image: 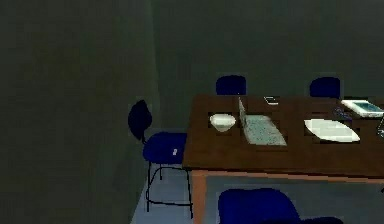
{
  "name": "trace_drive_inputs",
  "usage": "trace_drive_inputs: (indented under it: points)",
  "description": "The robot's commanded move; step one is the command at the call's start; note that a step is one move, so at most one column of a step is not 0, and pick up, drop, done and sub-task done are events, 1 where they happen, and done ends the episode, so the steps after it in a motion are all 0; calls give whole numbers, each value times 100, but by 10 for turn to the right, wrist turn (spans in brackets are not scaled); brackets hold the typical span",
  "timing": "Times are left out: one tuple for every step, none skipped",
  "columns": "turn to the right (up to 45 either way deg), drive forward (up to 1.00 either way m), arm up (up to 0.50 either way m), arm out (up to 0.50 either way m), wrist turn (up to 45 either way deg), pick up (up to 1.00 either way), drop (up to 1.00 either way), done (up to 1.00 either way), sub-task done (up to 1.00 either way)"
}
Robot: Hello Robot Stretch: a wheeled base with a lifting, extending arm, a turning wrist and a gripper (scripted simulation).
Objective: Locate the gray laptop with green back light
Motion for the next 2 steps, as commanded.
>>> trace_drive_inputs:
  points:
    - [180,0,0,0,0,0,0,0,0]
    - [0,0,0,0,0,0,0,100,0]
